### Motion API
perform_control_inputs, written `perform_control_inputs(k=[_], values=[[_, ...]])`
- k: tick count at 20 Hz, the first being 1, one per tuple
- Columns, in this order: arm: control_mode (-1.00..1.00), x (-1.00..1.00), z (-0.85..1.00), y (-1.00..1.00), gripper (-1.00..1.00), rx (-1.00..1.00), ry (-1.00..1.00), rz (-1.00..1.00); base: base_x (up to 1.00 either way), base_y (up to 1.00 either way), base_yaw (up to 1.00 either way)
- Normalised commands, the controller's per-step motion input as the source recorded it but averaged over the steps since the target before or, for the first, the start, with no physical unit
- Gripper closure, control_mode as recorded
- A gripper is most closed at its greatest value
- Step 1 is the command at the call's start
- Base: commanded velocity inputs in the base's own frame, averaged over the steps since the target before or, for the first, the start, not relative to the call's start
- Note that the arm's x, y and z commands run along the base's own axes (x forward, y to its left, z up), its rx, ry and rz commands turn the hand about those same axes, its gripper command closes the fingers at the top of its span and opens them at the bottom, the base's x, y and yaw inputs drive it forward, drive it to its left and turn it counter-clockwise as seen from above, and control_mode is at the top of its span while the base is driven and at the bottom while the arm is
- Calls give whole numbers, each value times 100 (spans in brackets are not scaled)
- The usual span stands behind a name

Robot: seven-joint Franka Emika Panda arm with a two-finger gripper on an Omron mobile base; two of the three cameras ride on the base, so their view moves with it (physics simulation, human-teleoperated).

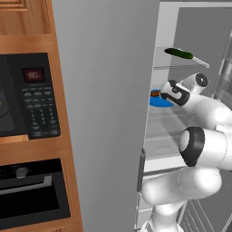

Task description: Transport the chicken drumstick from the fridge to the microwave and turn on the microwave.

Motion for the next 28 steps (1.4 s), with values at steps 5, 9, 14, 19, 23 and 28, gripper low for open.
perform_control_inputs(k=[5, 9, 14, 19, 23, 28], values=[[-100, 40, -2, -21, -100, 0, 0, 0, 0, 0, 0], [-100, 43, -13, -14, -100, 0, 0, 0, 0, 0, 0], [-100, 36, -23, -10, -100, 0, 0, 0, 0, 0, 0], [-100, 31, -26, -10, -100, 0, 1, 0, 0, 0, 0], [-100, 32, -19, -14, -100, 0, 7, 0, 0, 0, 0], [-100, 30, -13, -11, -100, 0, 6, 0, 0, 0, 0]])
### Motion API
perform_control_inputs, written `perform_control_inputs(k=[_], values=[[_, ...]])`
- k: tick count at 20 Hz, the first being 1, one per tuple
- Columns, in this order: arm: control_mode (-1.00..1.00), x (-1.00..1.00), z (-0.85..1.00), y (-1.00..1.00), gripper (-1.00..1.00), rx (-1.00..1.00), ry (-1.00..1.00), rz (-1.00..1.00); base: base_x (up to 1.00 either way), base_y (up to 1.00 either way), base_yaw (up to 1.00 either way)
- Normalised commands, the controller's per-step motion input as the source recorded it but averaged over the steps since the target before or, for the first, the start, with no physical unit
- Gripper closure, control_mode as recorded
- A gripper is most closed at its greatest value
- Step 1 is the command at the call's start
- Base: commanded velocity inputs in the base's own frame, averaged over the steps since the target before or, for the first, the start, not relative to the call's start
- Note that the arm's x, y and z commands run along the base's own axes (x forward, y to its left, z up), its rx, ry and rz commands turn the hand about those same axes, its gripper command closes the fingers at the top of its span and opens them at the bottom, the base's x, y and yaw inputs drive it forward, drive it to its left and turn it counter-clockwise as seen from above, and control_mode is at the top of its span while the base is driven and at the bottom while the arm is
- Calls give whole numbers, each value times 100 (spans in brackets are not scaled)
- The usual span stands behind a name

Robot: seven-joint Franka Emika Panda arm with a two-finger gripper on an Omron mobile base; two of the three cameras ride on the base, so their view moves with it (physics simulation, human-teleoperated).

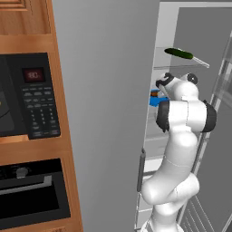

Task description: Transport the chicken drumstick from the fridge to the microwave and turn on the microwave.

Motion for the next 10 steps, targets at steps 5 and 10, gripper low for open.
perform_control_inputs(k=[5, 10], values=[[-100, 26, -16, 0, -100, 0, 4, 0, 0, 0, 0], [-100, 43, -22, 0, -100, 0, 0, 2, 0, 0, 0]])
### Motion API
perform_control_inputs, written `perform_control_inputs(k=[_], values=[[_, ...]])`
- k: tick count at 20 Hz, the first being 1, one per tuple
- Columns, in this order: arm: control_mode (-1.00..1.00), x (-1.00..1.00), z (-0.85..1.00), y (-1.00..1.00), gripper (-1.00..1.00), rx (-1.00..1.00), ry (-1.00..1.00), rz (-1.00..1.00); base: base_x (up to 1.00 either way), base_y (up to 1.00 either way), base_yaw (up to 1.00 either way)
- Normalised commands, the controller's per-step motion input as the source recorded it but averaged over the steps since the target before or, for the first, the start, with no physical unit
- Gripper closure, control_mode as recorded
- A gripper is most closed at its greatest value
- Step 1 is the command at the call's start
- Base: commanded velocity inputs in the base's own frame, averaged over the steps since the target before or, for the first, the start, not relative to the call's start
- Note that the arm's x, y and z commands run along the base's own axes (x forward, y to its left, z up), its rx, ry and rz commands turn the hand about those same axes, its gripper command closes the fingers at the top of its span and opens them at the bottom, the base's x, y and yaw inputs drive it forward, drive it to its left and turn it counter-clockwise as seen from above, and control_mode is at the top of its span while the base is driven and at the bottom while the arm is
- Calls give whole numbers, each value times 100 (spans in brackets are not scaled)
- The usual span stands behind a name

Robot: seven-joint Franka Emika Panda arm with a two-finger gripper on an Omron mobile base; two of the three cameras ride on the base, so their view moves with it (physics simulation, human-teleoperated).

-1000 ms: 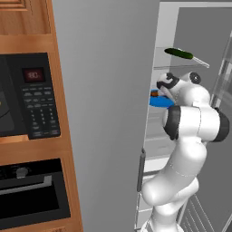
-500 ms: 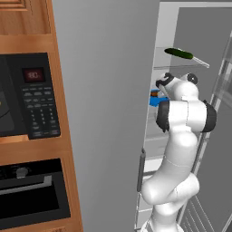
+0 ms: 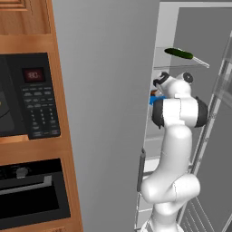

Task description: Transport the chicken drumstick from the fridge to the microwave and turn on the microwave.

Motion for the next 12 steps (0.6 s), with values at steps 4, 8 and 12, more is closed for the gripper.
perform_control_inputs(k=[4, 8, 12], values=[[-100, 43, -21, 0, -100, 0, 0, 5, 0, 0, 0], [-100, 7, -38, 13, 100, 1, 12, 0, 0, 0, 0], [-100, -38, -64, 11, 100, 7, 6, 0, 0, 0, 0]])
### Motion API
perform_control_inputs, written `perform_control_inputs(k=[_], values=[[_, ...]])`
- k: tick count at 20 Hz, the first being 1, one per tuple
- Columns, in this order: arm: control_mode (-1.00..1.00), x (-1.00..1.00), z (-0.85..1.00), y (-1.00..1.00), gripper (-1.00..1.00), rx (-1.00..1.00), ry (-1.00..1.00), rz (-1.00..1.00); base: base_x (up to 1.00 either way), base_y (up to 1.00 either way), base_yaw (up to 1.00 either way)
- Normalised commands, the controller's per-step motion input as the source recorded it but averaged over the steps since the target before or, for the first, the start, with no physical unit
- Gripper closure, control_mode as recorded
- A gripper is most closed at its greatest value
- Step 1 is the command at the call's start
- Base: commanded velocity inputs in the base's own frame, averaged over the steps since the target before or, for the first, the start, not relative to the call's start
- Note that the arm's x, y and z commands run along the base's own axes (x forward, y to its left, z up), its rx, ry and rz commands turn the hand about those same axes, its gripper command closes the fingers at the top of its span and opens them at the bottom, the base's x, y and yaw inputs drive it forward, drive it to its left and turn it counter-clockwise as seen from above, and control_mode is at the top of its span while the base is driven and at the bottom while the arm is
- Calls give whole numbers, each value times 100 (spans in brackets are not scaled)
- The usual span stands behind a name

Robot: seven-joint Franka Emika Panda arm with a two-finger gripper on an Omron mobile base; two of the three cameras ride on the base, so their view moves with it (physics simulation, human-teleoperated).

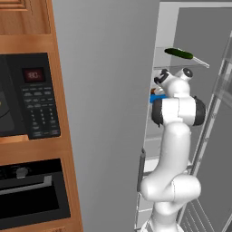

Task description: Transport the chicken drumstick from the fridge to the microwave and turn on the microwave.

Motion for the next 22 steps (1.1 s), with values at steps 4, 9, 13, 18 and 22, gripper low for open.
perform_control_inputs(k=[4, 9, 13, 18, 22], values=[[-100, -35, -56, 24, 100, 8, 0, 0, 0, 0, 0], [-100, -46, -44, 27, 100, 3, -11, 0, 0, 0, 0], [-100, -59, -4, 26, 100, 0, -28, 0, 0, 0, 0], [-100, -84, 10, 5, 100, 0, -17, -8, 0, 0, 0], [-100, -77, 51, -6, 100, 0, -7, -8, 0, 0, 0]])
